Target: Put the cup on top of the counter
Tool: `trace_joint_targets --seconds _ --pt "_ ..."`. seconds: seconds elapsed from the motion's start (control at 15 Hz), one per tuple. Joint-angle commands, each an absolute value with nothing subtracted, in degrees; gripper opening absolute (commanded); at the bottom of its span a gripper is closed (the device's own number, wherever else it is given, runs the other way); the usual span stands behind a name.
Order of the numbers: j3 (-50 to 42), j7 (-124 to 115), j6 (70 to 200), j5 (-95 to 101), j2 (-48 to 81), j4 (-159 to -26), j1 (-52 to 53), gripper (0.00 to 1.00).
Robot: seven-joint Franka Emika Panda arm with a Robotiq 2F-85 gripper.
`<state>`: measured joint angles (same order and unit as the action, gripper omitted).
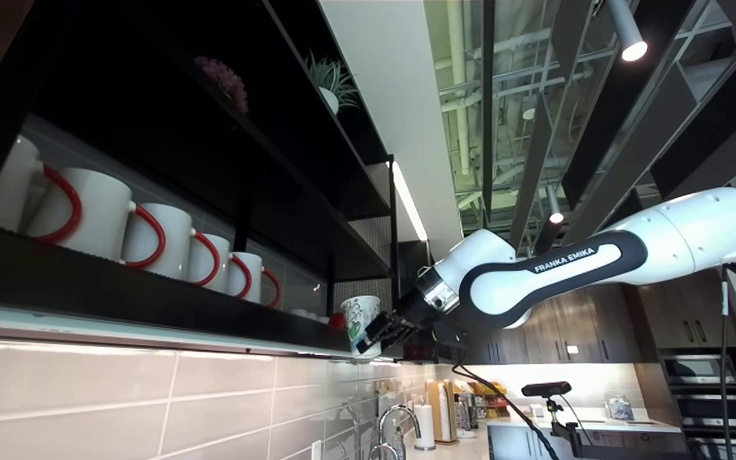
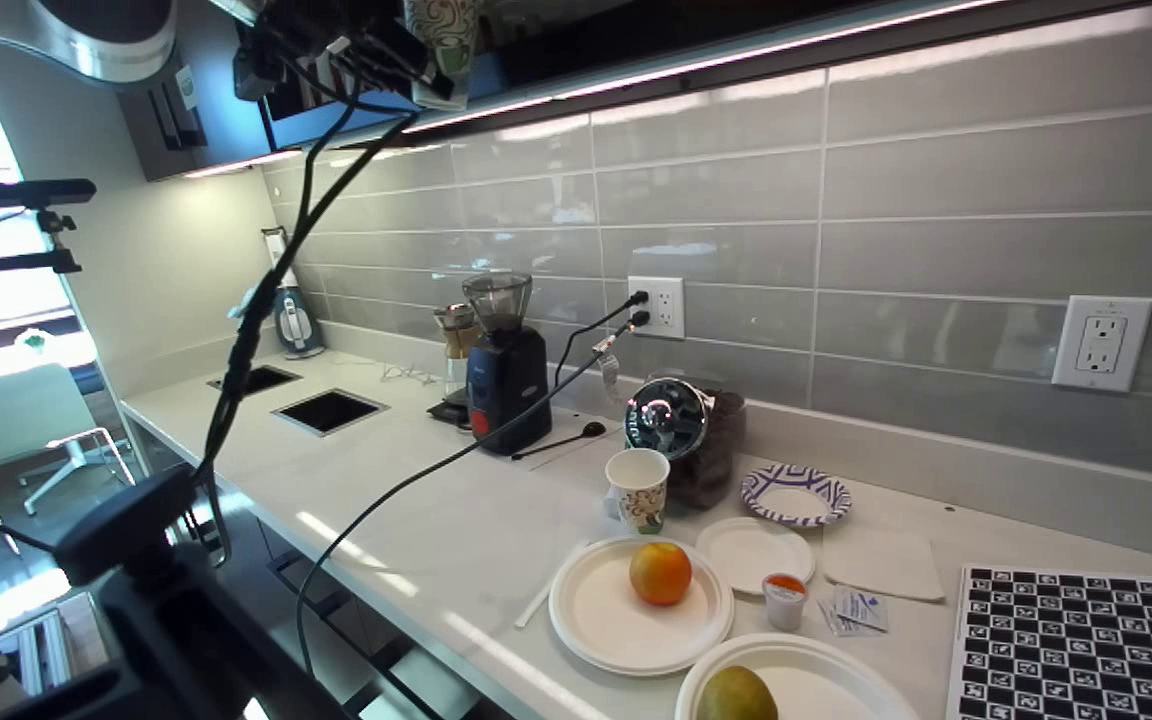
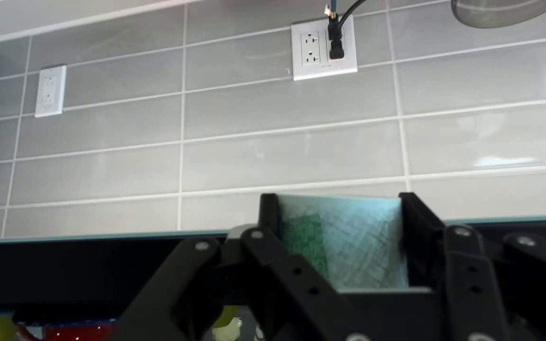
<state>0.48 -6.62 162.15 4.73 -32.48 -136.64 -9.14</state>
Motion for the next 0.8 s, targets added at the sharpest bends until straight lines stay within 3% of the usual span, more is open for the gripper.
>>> trace_joint_targets --seconds 0.0,0.27,0.33,0.73 --pt "0.3 -6.3 162.0 4.4 -32.5 -136.8 -9.1 0.64" --pt "0.3 -6.3 161.9 4.4 -32.6 -137.0 -9.2 0.64" --pt "0.3 -6.3 161.9 4.4 -32.6 -137.1 -9.2 0.39" --pt "-4.7 -3.1 164.4 -1.7 -21.5 -141.1 -2.8 0.39"
